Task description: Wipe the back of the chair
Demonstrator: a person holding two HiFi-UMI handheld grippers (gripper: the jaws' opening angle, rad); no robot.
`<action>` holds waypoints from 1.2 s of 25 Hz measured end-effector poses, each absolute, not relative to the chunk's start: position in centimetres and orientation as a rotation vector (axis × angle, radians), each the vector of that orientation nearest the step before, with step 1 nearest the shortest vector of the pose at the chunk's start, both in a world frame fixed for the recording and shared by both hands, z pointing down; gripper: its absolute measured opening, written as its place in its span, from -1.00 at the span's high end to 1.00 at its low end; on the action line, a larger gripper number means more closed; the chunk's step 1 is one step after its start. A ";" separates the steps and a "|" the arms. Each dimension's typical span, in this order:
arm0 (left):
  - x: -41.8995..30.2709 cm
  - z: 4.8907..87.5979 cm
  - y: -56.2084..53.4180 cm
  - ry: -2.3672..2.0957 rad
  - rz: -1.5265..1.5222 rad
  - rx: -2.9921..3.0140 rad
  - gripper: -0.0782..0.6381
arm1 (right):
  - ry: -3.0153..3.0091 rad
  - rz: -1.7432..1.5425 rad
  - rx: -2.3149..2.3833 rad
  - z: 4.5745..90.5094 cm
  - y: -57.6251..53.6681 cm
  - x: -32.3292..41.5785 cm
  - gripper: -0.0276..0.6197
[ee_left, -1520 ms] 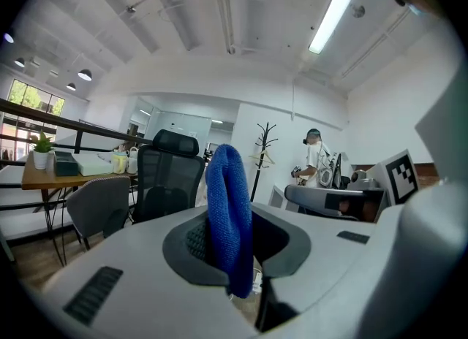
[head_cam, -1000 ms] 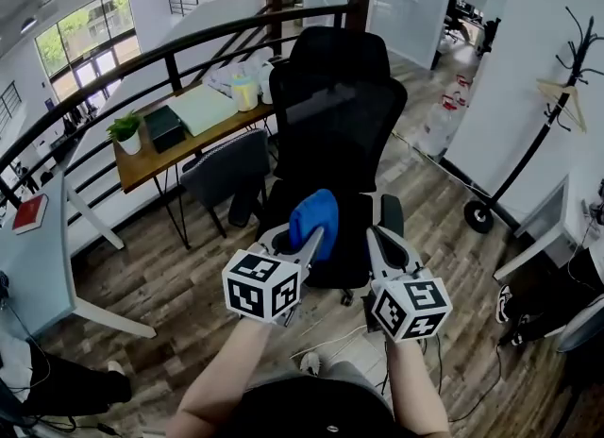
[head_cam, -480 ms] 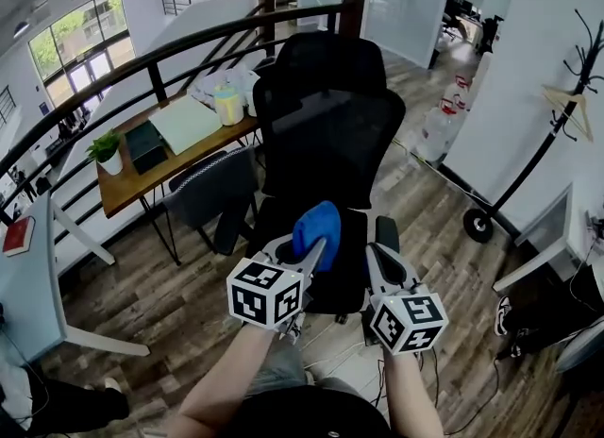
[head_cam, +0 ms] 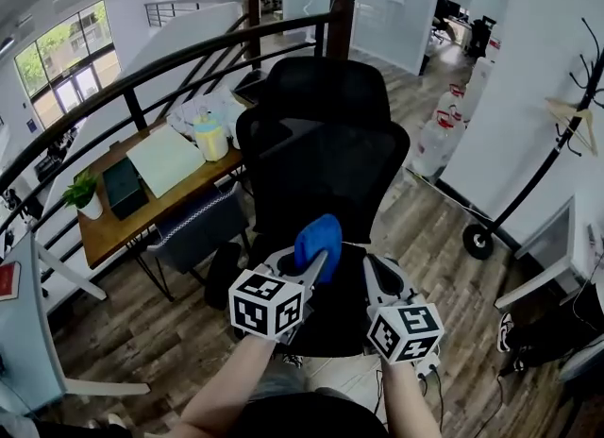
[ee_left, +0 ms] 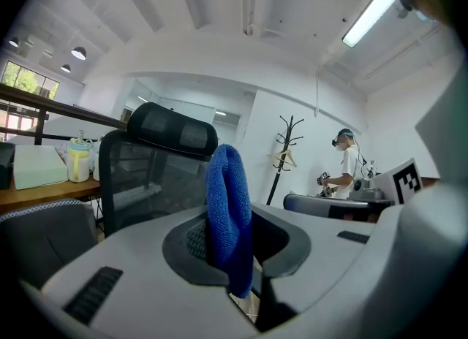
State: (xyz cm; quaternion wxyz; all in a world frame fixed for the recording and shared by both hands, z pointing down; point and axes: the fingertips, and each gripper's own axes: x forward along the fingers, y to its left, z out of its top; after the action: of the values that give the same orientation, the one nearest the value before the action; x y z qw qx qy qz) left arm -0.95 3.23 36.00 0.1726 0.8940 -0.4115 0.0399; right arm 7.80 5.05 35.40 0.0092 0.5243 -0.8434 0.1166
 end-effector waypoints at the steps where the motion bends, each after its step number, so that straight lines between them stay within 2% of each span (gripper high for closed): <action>1: -1.2 35.8 2.1 -1.164 0.114 2.539 0.58 | -2.631 0.363 1.644 35.2 3.9 7.6 0.82; 14: -3.0 34.3 -10.8 -1.094 0.118 2.601 0.58 | -2.596 0.306 1.694 33.6 -8.9 4.7 0.82; 30: -1.3 33.4 -15.5 -1.041 0.148 2.616 0.58 | -2.572 0.353 1.718 33.2 -13.7 5.4 0.82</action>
State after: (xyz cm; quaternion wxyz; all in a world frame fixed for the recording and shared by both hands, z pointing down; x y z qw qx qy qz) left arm -1.33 -15.50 33.41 0.1604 0.9158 -0.3646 0.0517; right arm 5.39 -13.66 33.15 0.0141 0.5518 -0.8261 0.1134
